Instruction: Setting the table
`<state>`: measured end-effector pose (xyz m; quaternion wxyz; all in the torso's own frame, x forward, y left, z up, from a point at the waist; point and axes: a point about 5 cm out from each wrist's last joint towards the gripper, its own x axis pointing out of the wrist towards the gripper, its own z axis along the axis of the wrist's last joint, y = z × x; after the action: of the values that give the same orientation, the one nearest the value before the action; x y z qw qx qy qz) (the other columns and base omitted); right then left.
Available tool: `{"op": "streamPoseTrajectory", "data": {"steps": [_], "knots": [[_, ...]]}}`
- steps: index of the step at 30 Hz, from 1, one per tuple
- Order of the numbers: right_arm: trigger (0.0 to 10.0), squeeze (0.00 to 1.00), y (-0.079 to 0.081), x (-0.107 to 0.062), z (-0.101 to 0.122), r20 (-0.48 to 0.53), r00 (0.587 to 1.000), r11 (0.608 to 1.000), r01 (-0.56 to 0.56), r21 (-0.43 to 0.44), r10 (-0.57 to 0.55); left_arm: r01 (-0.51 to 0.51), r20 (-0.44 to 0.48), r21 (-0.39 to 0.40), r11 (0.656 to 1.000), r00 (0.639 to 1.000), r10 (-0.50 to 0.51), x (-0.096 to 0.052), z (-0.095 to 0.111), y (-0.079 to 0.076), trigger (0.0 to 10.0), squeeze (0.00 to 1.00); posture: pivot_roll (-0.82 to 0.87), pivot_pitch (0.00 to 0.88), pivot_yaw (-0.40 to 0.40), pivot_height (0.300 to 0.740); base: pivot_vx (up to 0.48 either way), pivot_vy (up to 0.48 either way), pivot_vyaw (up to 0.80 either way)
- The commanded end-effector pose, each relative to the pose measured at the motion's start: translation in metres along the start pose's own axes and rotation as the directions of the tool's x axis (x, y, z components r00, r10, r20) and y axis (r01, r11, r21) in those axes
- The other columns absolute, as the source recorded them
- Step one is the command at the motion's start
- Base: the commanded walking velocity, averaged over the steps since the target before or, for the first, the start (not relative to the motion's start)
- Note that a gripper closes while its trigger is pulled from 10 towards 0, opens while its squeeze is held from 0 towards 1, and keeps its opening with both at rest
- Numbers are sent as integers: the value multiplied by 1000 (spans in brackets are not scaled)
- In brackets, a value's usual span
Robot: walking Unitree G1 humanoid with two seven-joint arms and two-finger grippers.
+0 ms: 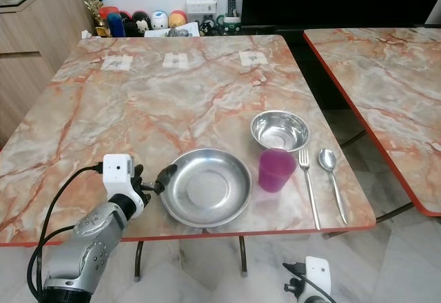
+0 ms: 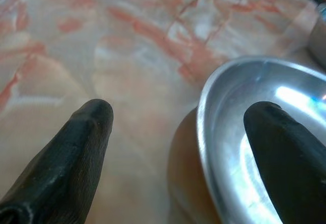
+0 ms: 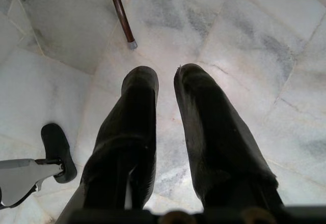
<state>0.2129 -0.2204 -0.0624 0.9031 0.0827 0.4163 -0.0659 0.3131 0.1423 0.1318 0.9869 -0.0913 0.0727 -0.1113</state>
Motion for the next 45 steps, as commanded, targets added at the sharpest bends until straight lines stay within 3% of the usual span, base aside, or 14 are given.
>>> {"op": "streamPoseTrajectory", "data": {"steps": [1,17,18,19,21,45], "knots": [[10000,0,-2,-1,-4,-11,1000,1000,10,3,-10,-20,-23,23,1000,1000,21,2,1,1,10000,0,101,119,-2,740,0,0,0],[10000,0,-2,-1,-4,-11,1000,1000,9,1,-9,46,-130,75,996,991,-36,6,-14,-13,10000,0,98,119,-1,740,0,0,0],[10000,0,-2,-1,-4,-11,1000,1000,9,0,-9,46,-131,77,996,991,-35,6,-14,-13,7098,0,98,119,-1,740,0,0,0],[10000,0,-2,-1,-4,-11,1000,1000,9,0,-9,43,-131,83,996,991,-32,6,-14,-13,2902,0,99,120,-2,740,0,0,0],[10000,0,-2,-1,-4,-12,1000,1000,9,0,-9,44,-131,85,995,991,-33,7,-14,-13,0,0,99,120,-1,740,0,0,0],[10000,0,-1,-1,-4,-17,1000,1000,6,-6,-6,67,-166,125,990,985,-46,6,-17,-15,0,0,98,118,0,740,0,0,0]]}}
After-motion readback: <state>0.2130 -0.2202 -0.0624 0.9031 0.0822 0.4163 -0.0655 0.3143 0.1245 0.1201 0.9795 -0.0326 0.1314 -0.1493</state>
